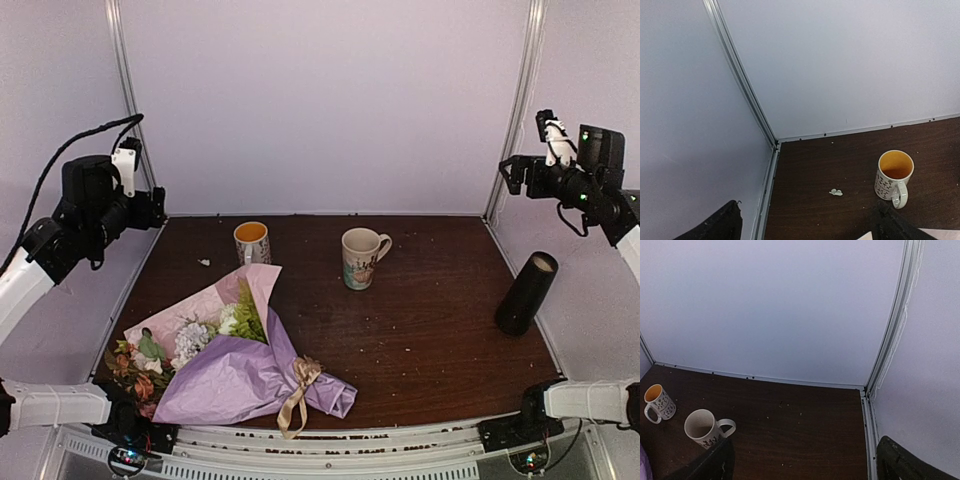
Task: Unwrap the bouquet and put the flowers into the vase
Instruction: Move the tied bouquet to the center of the board.
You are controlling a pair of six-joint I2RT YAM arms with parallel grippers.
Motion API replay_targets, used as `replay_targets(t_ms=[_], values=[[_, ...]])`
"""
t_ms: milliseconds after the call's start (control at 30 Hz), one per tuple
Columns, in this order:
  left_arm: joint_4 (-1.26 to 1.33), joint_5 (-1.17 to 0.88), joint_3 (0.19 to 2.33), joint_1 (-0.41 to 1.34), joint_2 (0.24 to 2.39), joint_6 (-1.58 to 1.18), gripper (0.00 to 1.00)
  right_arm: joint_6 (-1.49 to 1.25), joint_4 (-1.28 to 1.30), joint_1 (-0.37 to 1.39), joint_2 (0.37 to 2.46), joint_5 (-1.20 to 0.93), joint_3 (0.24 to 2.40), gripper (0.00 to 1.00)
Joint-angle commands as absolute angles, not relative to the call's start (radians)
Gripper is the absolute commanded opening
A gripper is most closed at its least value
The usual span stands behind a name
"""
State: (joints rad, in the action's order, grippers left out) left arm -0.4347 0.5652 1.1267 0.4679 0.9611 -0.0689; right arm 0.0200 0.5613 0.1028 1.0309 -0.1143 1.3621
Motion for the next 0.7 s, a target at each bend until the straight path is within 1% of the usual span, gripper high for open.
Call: replay_targets(t_ms=[0,167,300,433,667], values=[[-0.437,0.427,1.105,0.444,0.957,-0.133,0.9,0.043,0.542,0.075,1.002,-0.189,1.25,0.99],[-0.468,0.342,1.098,0.534,0.941,-0.158,0.83,0.117,0.573,0.053,0.987,-0.376,1.134,0.98],[-0.53,0.294,1.116,0.704,0.956,-0.161,0.79,0.227,0.639,0.085,0.973,-0.489,1.064,0.94],[-0.617,0.256,1.15,0.961,1.023,-0.131,0.74,0.347,0.704,0.177,0.948,-0.529,1.009,0.92],[-0.773,0.236,1.167,1.434,1.211,-0.109,0.71,0.503,0.75,0.445,0.946,-0.563,0.923,0.92]])
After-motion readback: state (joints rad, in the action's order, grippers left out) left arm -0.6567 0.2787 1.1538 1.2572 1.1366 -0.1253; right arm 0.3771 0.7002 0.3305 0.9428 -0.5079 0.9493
